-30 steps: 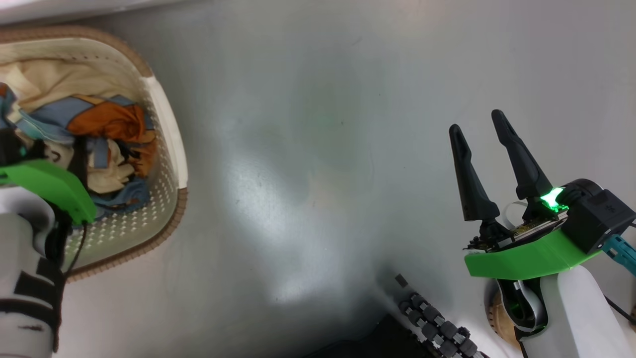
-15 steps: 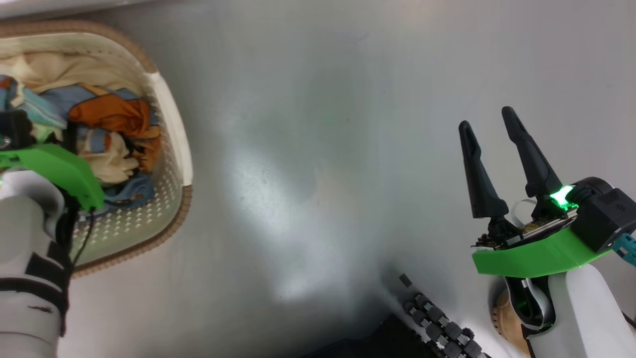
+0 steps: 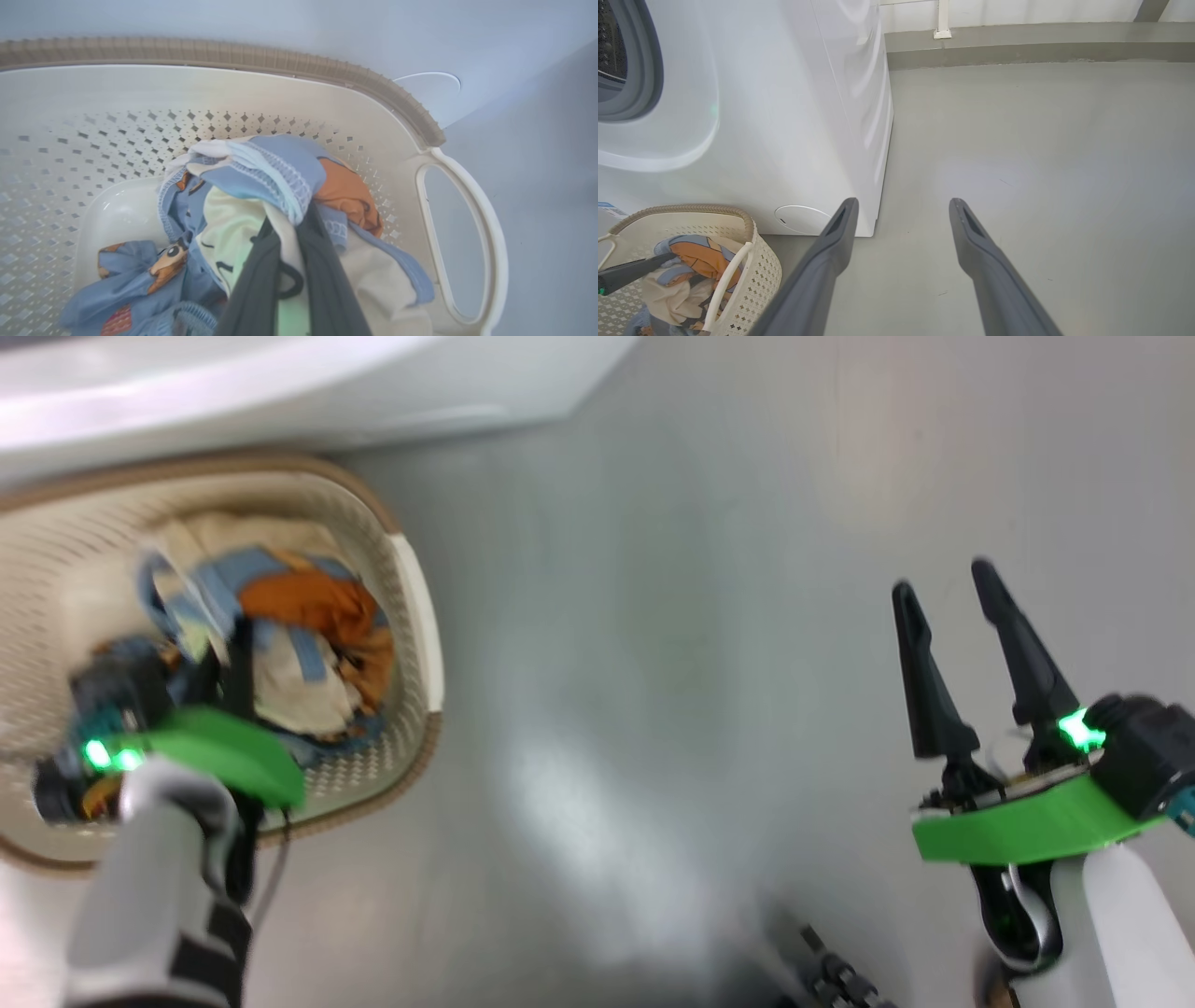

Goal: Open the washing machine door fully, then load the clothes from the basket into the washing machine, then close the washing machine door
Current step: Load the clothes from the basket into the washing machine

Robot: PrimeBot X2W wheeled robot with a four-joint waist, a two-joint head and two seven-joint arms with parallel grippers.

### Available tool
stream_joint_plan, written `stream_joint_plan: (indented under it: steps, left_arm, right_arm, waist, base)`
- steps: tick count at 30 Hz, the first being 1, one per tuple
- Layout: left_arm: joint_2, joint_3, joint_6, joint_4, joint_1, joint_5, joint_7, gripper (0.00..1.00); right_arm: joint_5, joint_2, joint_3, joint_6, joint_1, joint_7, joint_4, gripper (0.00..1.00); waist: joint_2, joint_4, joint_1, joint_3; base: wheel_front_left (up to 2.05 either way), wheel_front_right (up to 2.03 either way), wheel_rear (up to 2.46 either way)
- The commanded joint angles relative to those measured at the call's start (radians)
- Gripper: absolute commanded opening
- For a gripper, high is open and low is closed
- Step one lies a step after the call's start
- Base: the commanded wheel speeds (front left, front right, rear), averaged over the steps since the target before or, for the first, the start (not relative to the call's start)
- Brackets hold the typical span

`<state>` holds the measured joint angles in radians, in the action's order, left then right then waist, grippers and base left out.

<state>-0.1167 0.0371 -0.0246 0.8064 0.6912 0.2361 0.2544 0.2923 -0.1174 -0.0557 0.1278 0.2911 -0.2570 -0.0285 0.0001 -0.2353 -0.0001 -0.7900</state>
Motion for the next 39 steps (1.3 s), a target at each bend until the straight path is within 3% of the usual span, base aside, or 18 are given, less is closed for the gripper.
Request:
stream_joint_plan:
  steps: [1, 12, 25, 39]
  left_arm:
    - [-0.010, -0.033, 0.010, -0.065, -0.094, -0.003, 0.007, 0.00]
    - [0.058, -0.084, 0.016, -0.427, -0.446, -0.021, 0.007, 0.00]
    - [0.066, -0.024, 0.048, -0.674, -0.792, 0.007, 0.007, 0.00]
    - [0.066, -0.011, 0.077, -0.812, -0.908, 0.008, 0.007, 0.00]
  right_arm:
    - [-0.006, -0.012, -0.010, 0.003, -0.064, -0.005, -0.010, 1.00]
    - [-0.021, -0.019, 0.046, 0.003, -0.224, -0.005, 0.022, 1.00]
    - [-0.057, -0.021, 0.105, 0.003, -0.451, -0.005, 0.023, 1.00]
    - [-0.068, 0.005, 0.160, 0.003, -0.553, -0.005, -0.010, 1.00]
  waist:
    - [-0.0001, 0.076, 0.0001, 0.137]
    - [-0.0001, 0.153, 0.0001, 0.444]
    - [-0.0001, 0.212, 0.0001, 0.761]
    - [-0.0001, 0.241, 0.0001, 0.838]
  base:
    - [0.00, 0.00, 0.00]
    - [0.00, 0.00, 0.00]
    - [0.00, 0.00, 0.00]
    - [0.00, 0.00, 0.00]
